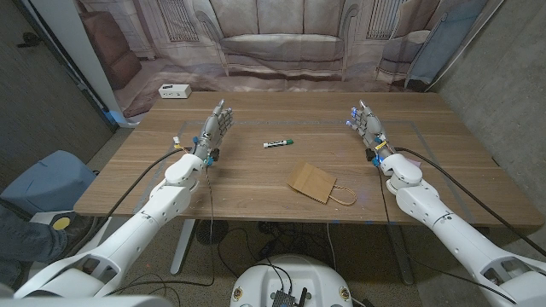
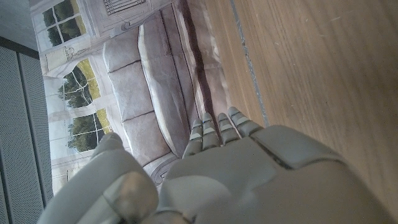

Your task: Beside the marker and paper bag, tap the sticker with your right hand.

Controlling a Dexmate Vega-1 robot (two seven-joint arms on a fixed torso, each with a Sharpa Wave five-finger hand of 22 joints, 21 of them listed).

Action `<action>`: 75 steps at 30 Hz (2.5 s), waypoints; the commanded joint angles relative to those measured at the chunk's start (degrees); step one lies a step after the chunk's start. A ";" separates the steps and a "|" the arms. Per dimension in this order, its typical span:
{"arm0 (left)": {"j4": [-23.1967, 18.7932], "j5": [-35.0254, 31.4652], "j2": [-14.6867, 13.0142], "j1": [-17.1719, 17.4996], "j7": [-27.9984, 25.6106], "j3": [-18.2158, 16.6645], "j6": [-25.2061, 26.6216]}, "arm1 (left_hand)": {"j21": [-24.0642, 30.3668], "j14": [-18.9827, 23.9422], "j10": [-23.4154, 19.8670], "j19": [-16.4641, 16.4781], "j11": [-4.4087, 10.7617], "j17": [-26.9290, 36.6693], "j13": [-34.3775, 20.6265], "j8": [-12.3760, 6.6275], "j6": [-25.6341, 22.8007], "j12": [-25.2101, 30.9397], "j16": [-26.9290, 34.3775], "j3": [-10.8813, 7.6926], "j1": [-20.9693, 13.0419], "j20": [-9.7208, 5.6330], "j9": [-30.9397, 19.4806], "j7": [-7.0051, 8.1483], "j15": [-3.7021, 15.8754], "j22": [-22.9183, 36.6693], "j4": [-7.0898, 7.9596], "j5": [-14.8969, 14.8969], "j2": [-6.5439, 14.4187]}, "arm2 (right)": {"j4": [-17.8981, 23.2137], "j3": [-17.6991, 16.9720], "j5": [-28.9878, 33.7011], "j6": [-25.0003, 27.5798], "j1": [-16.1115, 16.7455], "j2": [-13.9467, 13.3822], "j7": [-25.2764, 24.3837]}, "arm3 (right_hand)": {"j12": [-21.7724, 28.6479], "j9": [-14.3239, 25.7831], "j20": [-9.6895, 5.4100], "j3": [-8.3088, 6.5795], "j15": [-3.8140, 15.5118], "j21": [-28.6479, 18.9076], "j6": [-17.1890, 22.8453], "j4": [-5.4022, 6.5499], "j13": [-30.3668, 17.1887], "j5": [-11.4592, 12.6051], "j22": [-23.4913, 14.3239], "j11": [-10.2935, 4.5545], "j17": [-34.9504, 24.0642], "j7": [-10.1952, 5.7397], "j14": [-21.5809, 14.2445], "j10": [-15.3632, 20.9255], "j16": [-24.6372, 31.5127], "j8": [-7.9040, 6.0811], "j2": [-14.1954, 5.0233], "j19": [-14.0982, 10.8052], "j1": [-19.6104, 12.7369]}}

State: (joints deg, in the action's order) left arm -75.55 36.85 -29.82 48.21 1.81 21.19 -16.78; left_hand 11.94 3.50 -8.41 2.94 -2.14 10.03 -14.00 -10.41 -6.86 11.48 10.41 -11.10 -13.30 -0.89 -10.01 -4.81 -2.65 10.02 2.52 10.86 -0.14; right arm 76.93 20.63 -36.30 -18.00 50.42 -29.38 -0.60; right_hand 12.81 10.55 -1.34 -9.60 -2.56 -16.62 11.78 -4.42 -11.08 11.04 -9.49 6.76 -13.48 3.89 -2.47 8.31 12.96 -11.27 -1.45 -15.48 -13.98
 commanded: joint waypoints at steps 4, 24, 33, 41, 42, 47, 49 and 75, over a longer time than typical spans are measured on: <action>-2.92 -0.63 -1.48 1.18 0.43 -0.23 -0.57 | -0.02 0.55 -0.39 -0.21 -0.04 0.17 0.06 -0.32 -0.33 0.25 0.33 -0.38 -0.53 0.59 -0.08 0.06 -0.21 0.15 -0.22 0.42 0.02 | 2.77 -0.71 1.66 -2.75 3.03 -0.88 -1.99 | 0.13 0.29 -0.06 -0.45 -0.28 0.05 0.23 0.05 -0.19 0.21 -0.22 -0.09 -0.20 -0.06 -0.37 0.27 0.17 -0.18 0.09 -0.33 -0.51; -7.73 0.08 -3.89 3.17 1.36 -1.16 0.22 | -0.08 1.33 -1.17 0.12 -0.33 0.16 0.69 -0.50 -1.03 0.55 0.52 -0.47 -0.77 0.66 -0.10 -0.20 -0.48 0.16 -0.51 0.42 0.35 | 1.84 -2.01 1.14 -6.10 3.48 -1.87 0.50 | 0.14 0.44 0.12 -0.09 -0.27 1.21 1.26 -0.12 -0.58 0.04 -0.29 0.21 0.29 0.45 -1.77 1.78 0.14 -0.29 -0.12 -1.85 0.12; -8.72 1.12 -3.72 3.56 1.30 -1.55 0.50 | 0.09 2.40 -2.04 0.98 -0.44 0.15 1.08 -0.59 -1.51 0.84 0.77 -0.53 -0.99 1.21 -0.12 -0.19 -0.68 0.15 -0.76 0.40 0.52 | 2.45 -2.60 -0.88 -6.40 4.24 -2.85 3.46 | -0.07 0.42 0.55 0.02 -0.53 1.67 1.14 -0.05 -0.57 0.01 -0.30 0.38 0.31 0.32 -1.50 1.52 -0.04 -0.21 -0.15 -1.41 0.41; -7.27 2.96 -2.52 2.62 5.04 -0.96 -0.55 | 0.05 2.85 -2.63 1.21 -0.74 0.16 1.35 -0.76 -2.21 1.03 0.79 -0.53 -1.08 1.75 -0.14 -0.46 -1.07 0.15 -0.93 0.37 0.59 | 2.51 -3.69 -3.79 -6.15 4.46 -4.27 7.48 | -0.34 0.41 0.68 0.17 -0.75 2.71 1.29 -0.23 -0.56 0.00 -0.33 0.69 0.43 0.31 -0.43 1.15 -0.58 -0.22 -0.01 0.21 0.44; -7.32 2.26 -2.66 2.59 4.60 -0.84 -0.66 | 0.04 2.87 -2.69 1.20 -0.78 0.16 1.37 -0.77 -2.26 1.04 0.79 -0.53 -1.09 1.75 -0.14 -0.47 -1.09 0.16 -0.94 0.37 0.60 | 2.79 -3.77 -3.65 -5.90 4.60 -4.71 7.50 | -0.34 0.41 0.69 0.17 -0.78 2.74 1.33 -0.24 -0.56 0.00 -0.33 0.69 0.43 0.33 -0.40 1.16 -0.59 -0.23 -0.01 0.22 0.43; -8.17 1.31 -3.09 3.49 4.04 -0.94 -1.75 | -0.03 3.27 -3.02 1.18 -0.68 0.17 1.48 -0.78 -2.44 1.14 0.87 -0.52 -1.12 1.79 -0.15 -0.47 -1.06 0.16 -1.01 0.36 0.62 | 5.03 -4.42 -4.31 -4.53 6.18 -5.77 6.70 | -0.38 0.40 0.69 0.19 -0.80 2.84 1.28 -0.29 -0.56 0.01 -0.33 0.68 0.46 0.37 -0.40 1.14 -0.61 -0.20 -0.03 0.18 0.42; -9.87 0.68 -3.72 4.41 2.28 -1.18 -0.99 | -0.01 3.41 -3.12 1.28 -0.75 0.17 1.51 -0.83 -2.62 1.17 0.90 -0.51 -1.12 1.81 -0.15 -0.52 -1.09 0.16 -1.04 0.35 0.62 | 5.78 -4.55 -4.17 -4.34 6.63 -6.21 6.55 | -0.39 0.40 0.67 0.19 -0.86 2.82 1.16 -0.31 -0.56 0.02 -0.33 0.63 0.47 0.47 -0.50 1.14 -0.58 -0.15 -0.05 -0.02 0.42; -12.65 -2.64 -3.11 5.59 -2.57 -0.68 -1.17 | 0.28 6.60 -5.93 3.59 -1.00 0.19 2.14 -1.14 -5.19 1.88 1.26 -0.38 -1.30 2.76 -0.22 -0.53 -1.27 0.16 -1.60 0.27 0.72 | 9.14 -8.50 -2.12 -9.62 12.92 -8.85 3.96 | -0.48 0.39 0.75 0.43 -1.00 3.11 1.47 -0.48 -0.58 0.02 -0.33 0.88 0.57 1.29 -0.94 1.31 -0.51 -0.21 0.00 -0.98 0.60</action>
State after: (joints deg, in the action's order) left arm -87.08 37.40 -32.47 53.93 1.63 19.66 -18.27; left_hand 11.94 9.73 -14.04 6.06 -3.07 10.01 -11.71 -11.31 -11.78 13.20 11.47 -11.31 -14.04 1.64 -10.00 -5.21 -3.78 10.00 1.34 10.86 0.61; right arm 83.86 14.33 -38.46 -26.42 59.89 -36.43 4.58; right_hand 12.47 10.79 -0.70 -9.15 -3.06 -13.74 13.19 -4.85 -11.32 11.03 -9.74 7.67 -12.77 4.72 -3.35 9.60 12.68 -11.44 -1.45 -15.66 -13.97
